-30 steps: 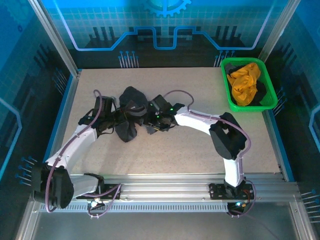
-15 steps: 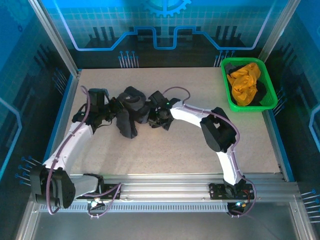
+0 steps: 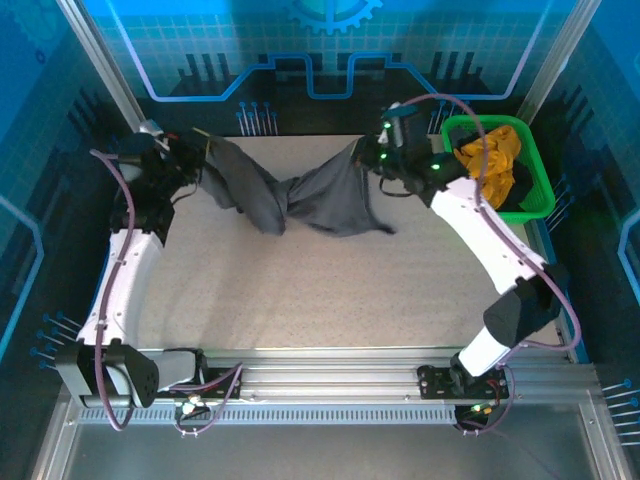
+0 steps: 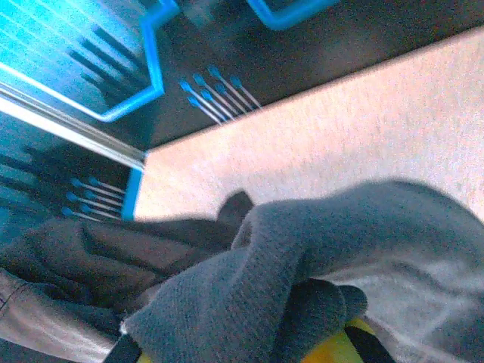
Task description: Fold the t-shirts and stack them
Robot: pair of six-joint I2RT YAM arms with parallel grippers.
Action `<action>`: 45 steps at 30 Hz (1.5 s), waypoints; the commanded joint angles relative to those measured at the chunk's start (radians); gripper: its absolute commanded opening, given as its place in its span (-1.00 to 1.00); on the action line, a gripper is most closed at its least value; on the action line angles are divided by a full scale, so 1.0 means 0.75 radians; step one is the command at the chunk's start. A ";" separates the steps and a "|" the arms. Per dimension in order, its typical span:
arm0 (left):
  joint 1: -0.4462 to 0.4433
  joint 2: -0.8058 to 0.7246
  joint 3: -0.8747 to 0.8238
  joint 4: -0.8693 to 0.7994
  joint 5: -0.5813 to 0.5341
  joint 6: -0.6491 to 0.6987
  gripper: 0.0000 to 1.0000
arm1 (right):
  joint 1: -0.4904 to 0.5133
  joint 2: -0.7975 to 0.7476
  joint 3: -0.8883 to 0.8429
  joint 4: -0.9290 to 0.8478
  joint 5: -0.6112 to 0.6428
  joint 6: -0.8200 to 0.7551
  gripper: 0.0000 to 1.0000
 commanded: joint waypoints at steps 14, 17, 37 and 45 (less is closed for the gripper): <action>0.064 -0.300 0.236 0.289 -0.274 -0.161 -1.00 | -0.111 -0.733 -0.248 0.213 0.151 -0.251 -1.00; 0.064 -0.228 0.305 0.265 -0.244 -0.164 -1.00 | -0.200 -0.721 -0.256 0.201 0.138 -0.217 -1.00; 0.056 0.588 0.271 -0.106 0.001 0.133 0.61 | -0.534 0.194 -0.114 0.065 -0.144 -0.024 0.09; 0.212 0.386 -0.216 -0.569 -0.166 0.394 0.20 | -0.354 0.026 -0.560 0.065 -0.088 0.023 0.06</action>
